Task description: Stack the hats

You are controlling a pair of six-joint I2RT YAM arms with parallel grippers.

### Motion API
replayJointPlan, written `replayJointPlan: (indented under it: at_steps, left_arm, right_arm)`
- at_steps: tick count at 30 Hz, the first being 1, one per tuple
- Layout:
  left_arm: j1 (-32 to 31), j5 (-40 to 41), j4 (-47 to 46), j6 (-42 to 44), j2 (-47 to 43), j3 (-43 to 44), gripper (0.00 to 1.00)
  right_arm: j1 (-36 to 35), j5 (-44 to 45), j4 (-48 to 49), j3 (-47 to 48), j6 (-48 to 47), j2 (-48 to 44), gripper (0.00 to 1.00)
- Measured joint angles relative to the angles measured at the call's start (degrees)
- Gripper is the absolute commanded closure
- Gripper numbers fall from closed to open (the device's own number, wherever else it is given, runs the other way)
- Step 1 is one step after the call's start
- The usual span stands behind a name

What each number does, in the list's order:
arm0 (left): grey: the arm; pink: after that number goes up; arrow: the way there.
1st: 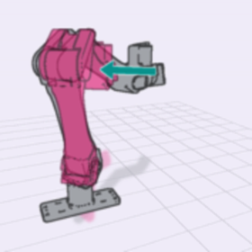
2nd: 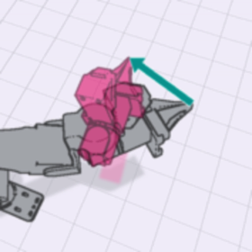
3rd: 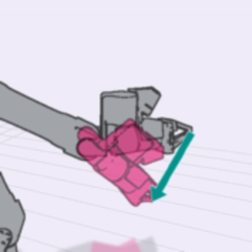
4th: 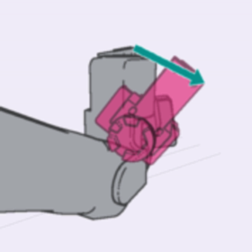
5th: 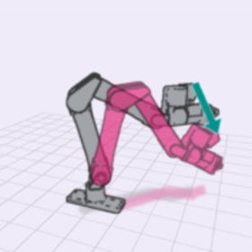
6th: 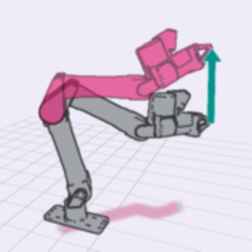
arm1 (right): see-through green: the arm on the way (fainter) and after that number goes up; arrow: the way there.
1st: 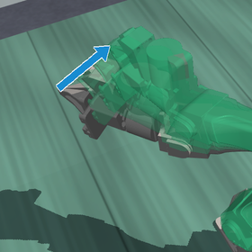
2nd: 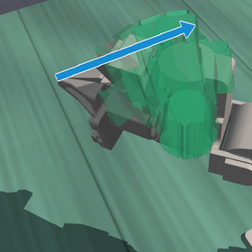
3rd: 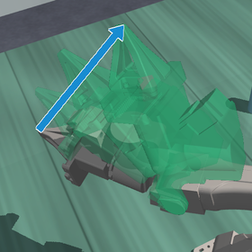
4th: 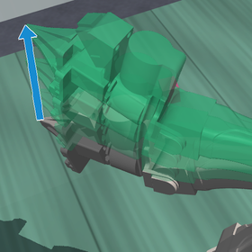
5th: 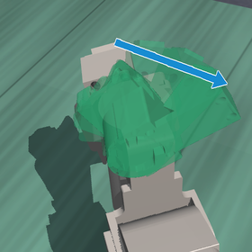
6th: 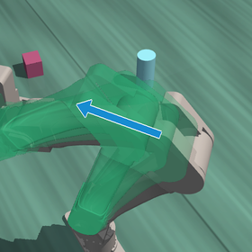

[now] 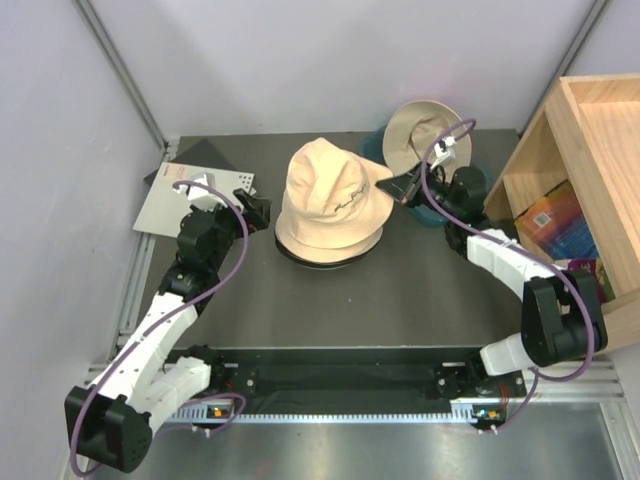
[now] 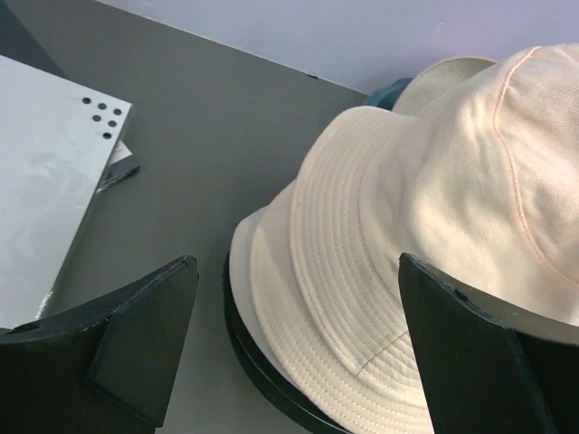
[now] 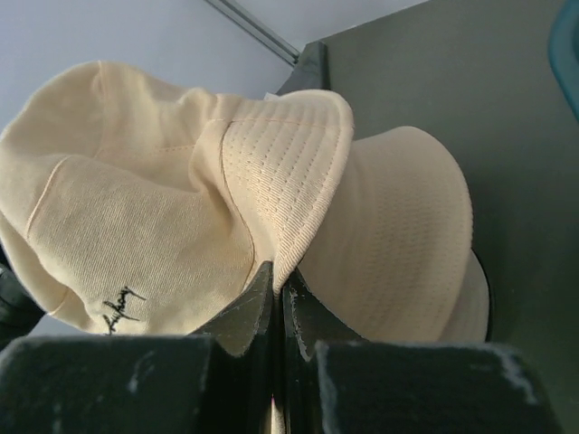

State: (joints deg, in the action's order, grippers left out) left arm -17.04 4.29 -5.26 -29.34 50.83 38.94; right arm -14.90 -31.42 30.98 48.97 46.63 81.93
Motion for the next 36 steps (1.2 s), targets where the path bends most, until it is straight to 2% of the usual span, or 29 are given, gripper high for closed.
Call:
replayJointPlan:
  at_steps: [4, 14, 21, 30, 36]
  left_arm:
    - [0.02, -2.03, -3.87, -2.86, 0.09, -2.36, 0.07]
    - [0.42, -9.07, -16.48, -10.32, 4.68, -7.08, 0.16]
    - [6.19, -18.78, -28.83, -17.64, 12.39, -13.42, 0.18]
    - [6.97, -27.87, -42.60, -23.19, 20.83, -13.57, 0.21]
    - [7.15, -30.91, -47.80, -26.14, 26.25, -13.57, 0.22]
  right_arm:
    - [0.81, -0.39, 0.83, -1.03, 0.00, 2.43, 0.95]
    - [0.94, -1.46, 3.41, -1.03, -0.02, 6.73, 0.95]
    - [1.18, -1.95, 4.15, -1.03, -0.04, 6.86, 0.94]
    - [1.20, -2.43, 4.76, -1.03, 0.00, 7.74, 0.94]
    - [1.20, -2.51, 4.81, -1.03, -0.04, 7.74, 0.94]
